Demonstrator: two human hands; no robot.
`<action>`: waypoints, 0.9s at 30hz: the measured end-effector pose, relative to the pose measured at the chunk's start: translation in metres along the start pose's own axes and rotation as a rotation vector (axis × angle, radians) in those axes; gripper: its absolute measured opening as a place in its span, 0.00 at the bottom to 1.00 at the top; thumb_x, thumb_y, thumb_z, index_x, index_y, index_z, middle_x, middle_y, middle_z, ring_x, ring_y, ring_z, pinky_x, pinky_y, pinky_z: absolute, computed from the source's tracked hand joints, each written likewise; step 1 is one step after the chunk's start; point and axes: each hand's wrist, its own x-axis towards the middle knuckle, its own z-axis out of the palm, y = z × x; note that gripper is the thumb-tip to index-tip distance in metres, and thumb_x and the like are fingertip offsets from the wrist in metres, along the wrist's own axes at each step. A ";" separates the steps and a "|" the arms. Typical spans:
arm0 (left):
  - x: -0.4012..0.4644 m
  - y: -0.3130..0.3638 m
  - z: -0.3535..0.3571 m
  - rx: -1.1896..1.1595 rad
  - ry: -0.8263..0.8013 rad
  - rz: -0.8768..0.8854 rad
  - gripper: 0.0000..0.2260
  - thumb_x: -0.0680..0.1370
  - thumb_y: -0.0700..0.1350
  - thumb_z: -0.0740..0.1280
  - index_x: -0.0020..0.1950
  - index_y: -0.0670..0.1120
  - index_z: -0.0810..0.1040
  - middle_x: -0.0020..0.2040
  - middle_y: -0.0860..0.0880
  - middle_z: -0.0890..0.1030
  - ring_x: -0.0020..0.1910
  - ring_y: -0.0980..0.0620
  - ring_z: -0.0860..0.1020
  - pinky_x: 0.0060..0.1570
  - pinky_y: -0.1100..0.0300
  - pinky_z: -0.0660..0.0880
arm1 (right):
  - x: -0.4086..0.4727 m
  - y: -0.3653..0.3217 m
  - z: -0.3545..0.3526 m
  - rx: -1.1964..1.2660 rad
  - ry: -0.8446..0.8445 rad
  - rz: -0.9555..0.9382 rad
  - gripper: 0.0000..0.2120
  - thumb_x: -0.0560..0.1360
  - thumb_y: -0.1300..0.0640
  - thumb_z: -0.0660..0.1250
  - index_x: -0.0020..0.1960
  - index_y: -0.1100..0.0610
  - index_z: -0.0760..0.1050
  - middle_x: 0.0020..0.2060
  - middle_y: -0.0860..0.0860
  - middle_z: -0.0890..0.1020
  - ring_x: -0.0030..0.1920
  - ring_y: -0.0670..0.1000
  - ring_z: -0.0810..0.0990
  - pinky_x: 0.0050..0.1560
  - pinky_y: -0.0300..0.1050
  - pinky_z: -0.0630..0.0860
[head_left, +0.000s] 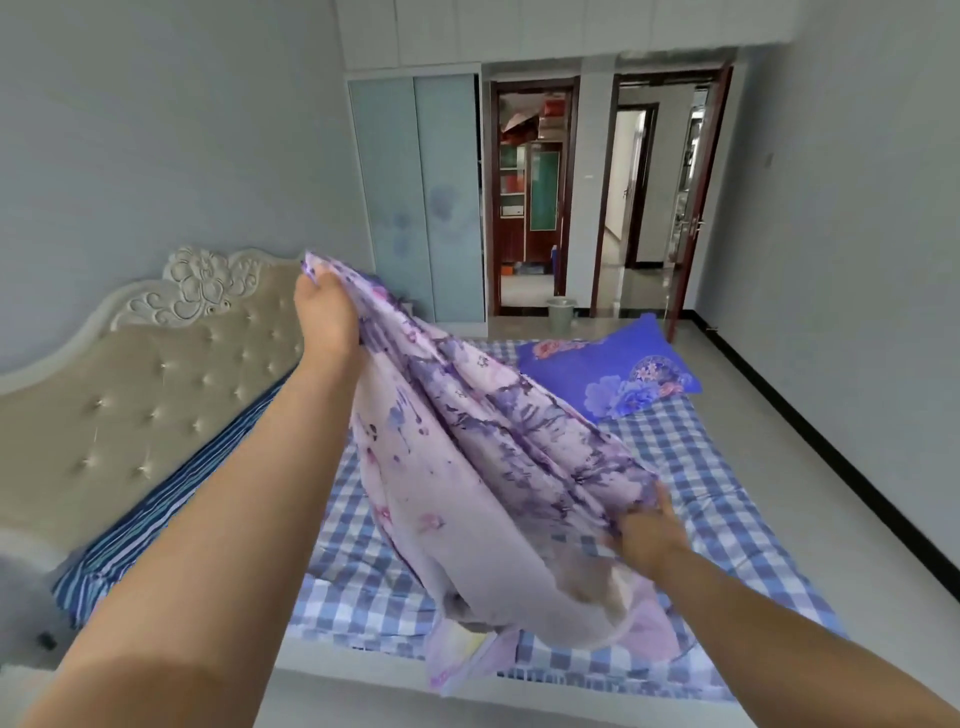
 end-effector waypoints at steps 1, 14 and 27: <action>0.006 -0.007 -0.006 0.009 0.032 -0.026 0.11 0.82 0.47 0.52 0.49 0.45 0.71 0.41 0.49 0.74 0.44 0.49 0.75 0.46 0.59 0.73 | 0.002 0.008 0.000 0.012 0.038 0.034 0.26 0.78 0.38 0.46 0.71 0.45 0.67 0.65 0.47 0.75 0.73 0.52 0.62 0.49 0.51 0.09; -0.012 -0.084 -0.086 0.389 0.251 -0.141 0.18 0.84 0.46 0.49 0.65 0.33 0.67 0.63 0.33 0.73 0.62 0.38 0.72 0.58 0.52 0.67 | -0.012 0.045 -0.085 0.707 0.641 0.388 0.25 0.76 0.43 0.64 0.67 0.54 0.61 0.37 0.55 0.79 0.45 0.59 0.80 0.57 0.52 0.64; 0.027 -0.075 -0.111 0.491 -0.151 -0.304 0.13 0.76 0.40 0.63 0.52 0.30 0.69 0.28 0.39 0.74 0.24 0.43 0.74 0.21 0.63 0.69 | -0.004 0.028 -0.186 0.803 0.702 0.339 0.11 0.75 0.55 0.60 0.47 0.62 0.76 0.57 0.56 0.65 0.60 0.57 0.65 0.58 0.45 0.67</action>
